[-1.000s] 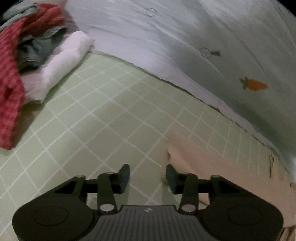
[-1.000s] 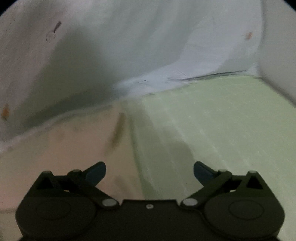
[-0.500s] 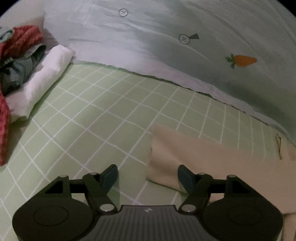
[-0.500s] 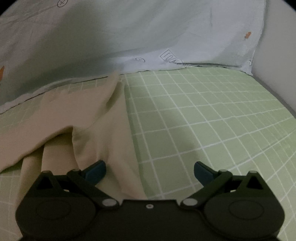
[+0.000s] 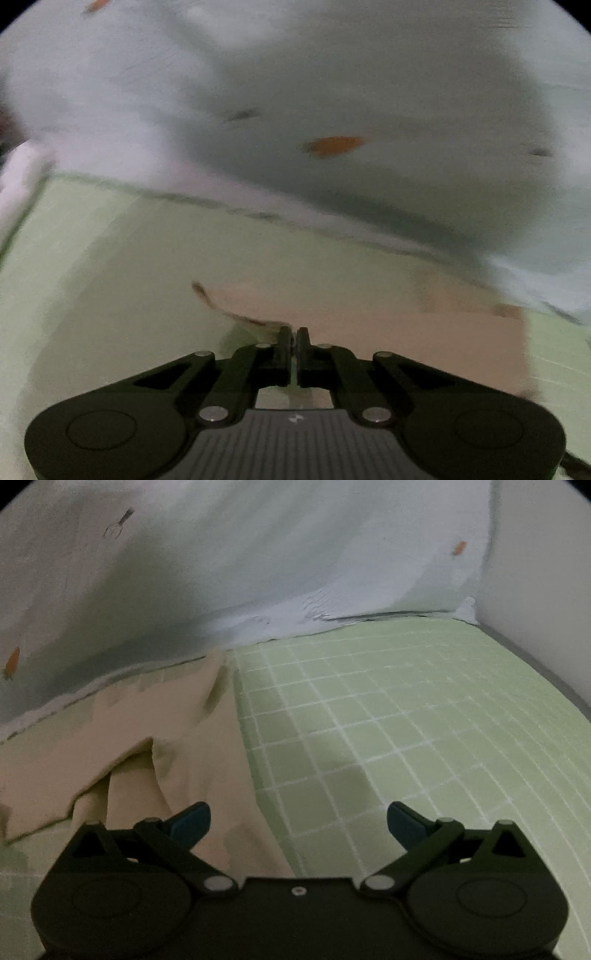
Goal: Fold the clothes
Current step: 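Grasp the sweater edge with the left gripper and fold it over the body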
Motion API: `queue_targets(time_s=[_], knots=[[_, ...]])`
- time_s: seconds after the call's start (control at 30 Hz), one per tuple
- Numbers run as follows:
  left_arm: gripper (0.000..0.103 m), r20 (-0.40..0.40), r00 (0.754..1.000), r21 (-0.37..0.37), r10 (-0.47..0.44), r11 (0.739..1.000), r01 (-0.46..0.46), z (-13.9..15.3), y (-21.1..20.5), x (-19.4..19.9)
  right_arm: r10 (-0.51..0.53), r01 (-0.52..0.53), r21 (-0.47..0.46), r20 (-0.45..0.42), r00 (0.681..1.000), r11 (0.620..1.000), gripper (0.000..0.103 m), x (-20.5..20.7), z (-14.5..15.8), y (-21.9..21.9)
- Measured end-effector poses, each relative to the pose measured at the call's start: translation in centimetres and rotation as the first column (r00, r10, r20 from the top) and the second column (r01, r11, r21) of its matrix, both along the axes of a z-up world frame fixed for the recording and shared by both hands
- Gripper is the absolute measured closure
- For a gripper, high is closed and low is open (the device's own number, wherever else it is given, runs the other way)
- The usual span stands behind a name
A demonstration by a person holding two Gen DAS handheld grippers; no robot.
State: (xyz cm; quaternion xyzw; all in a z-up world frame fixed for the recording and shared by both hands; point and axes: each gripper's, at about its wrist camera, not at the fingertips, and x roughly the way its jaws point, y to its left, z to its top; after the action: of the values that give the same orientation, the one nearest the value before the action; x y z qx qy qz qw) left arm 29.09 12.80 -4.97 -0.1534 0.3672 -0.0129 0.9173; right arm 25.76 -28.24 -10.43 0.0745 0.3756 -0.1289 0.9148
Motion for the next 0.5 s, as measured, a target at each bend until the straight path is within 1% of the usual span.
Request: queue_targets(time_s=[0.07,0.1,0.13,0.17,0.2,0.23,0.27,0.3,0.33,0.37,0.4,0.47,0.5], knots=[[0.102,0.041,0.993,-0.028,-0.107,0.994,0.108,1.2,-2.7,-0.6,-0.024,0.024,0.015,0.022,0.999,1.0,0.0,-1.3,0.4,-0.8],[0.102,0.062,0.984,-0.037,-0.167,0.985,0.169,1.8,-4.3,-1.1,-0.036,0.035,0.021,0.033,0.999,0.999,0.0,-1.9,0.6,-1.2],[0.102,0.083,0.971,-0.044,-0.226,0.972,0.23,2.4,-5.9,-1.5,-0.052,0.051,0.025,0.042,0.998,0.998,0.0,-2.5,0.8,-1.6],[0.101,0.087,0.952,-0.047,-0.293,0.953,0.298,2.7,-7.7,-2.0,-0.067,0.066,0.029,0.052,0.996,0.997,0.0,-3.1,1.0,-2.0],[0.098,0.076,0.932,-0.049,-0.353,0.933,0.357,2.6,-9.2,-2.4,-0.082,0.08,0.036,0.058,0.995,0.996,0.0,-3.7,1.0,-2.5],[0.095,0.058,0.918,-0.042,-0.393,0.917,0.396,2.4,-10.5,-2.9,-0.096,0.094,0.044,0.064,0.993,0.995,0.0,-4.2,1.1,-2.9],[0.088,0.038,0.902,-0.034,-0.429,0.902,0.431,2.1,-11.8,-3.4,-0.11,0.107,0.053,0.068,0.992,0.993,0.0,-4.8,1.0,-3.3],[0.072,0.015,0.895,-0.025,-0.445,0.895,0.445,1.7,-12.5,-4.0,-0.111,0.107,0.059,0.074,0.991,0.992,0.0,-5.2,1.1,-3.5],[0.064,-0.01,0.892,-0.021,-0.453,0.891,0.453,1.3,-12.9,-4.5,-0.112,0.107,0.065,0.081,0.99,0.992,0.0,-5.6,1.2,-3.7],[0.05,-0.037,0.894,-0.02,-0.447,0.894,0.447,1.0,-13.1,-4.9,-0.114,0.108,0.071,0.087,0.99,0.992,0.0,-5.9,1.2,-3.9],[0.044,-0.064,0.903,-0.017,-0.425,0.905,0.424,0.6,-12.8,-5.2,-0.099,0.093,0.07,0.097,0.99,0.993,0.0,-6.1,1.4,-3.8],[0.039,-0.117,0.921,-0.006,-0.371,0.928,0.373,-0.1,-12.3,-5.6,-0.064,0.055,0.084,0.109,0.992,0.995,0.0,-6.0,1.5,-3.5],[0.038,-0.147,0.929,0.013,-0.339,0.939,0.344,-0.4,-11.9,-5.7,-0.044,0.033,0.098,0.111,0.993,0.995,0.0,-5.8,1.5,-3.2]])
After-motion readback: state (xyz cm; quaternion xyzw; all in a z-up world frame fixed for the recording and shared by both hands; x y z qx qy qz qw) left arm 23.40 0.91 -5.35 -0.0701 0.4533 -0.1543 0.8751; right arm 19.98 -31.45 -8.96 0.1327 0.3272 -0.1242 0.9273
